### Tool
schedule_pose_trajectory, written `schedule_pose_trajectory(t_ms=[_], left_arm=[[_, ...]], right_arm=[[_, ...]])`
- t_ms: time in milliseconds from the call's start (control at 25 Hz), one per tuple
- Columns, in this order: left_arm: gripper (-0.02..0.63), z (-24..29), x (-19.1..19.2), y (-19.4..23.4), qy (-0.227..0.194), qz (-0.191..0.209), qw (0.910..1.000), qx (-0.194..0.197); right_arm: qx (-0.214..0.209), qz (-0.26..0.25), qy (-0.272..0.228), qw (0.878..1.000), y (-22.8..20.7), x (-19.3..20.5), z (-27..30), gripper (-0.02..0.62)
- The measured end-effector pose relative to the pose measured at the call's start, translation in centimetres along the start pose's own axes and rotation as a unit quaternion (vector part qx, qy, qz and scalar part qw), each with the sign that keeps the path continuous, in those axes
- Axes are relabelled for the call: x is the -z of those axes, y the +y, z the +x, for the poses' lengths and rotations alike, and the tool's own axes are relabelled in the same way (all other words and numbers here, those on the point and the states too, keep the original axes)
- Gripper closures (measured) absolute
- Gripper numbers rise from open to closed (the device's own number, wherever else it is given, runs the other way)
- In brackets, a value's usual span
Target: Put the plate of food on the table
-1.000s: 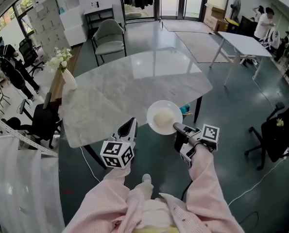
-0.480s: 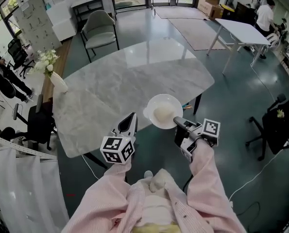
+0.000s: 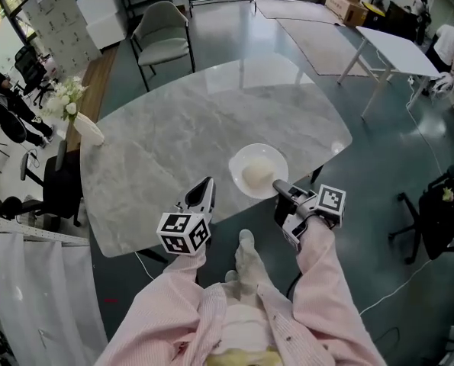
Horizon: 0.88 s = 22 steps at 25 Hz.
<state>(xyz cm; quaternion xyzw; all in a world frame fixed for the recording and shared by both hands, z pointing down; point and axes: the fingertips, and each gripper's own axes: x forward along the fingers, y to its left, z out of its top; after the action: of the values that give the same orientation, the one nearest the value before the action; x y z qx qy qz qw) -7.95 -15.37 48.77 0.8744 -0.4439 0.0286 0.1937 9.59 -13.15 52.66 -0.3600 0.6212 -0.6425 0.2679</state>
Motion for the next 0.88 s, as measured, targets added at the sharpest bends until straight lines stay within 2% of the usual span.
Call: schedule_pose_trajectory(t_ms=[360,600,720,880], left_arm=[[0.614,6.9,-0.9,3.3,0.019,-0.035,0.9987,-0.033],[0.614,9.8,0.0,5.4,0.04,-0.059,0.9955,-0.062],[0.614,10.6,1.0,6.3,0.053,-0.068,0.9933,-0.076],[0.614,11.1,2.7,7.2,0.068,-0.093,0.9896,-0.086]], right_arm=[[0.004,-0.022,0.033,0.999,0.4,-6.6,5.7,0.58],[0.022,-0.028,0.063,0.997,-1.3,-9.2,8.7,0.58],[0.033,-0.015,0.072,0.997,-2.4,-9.6,9.8,0.58],[0.03,-0.008,0.081,0.996,-4.1,-10.2,11.8,0.58]])
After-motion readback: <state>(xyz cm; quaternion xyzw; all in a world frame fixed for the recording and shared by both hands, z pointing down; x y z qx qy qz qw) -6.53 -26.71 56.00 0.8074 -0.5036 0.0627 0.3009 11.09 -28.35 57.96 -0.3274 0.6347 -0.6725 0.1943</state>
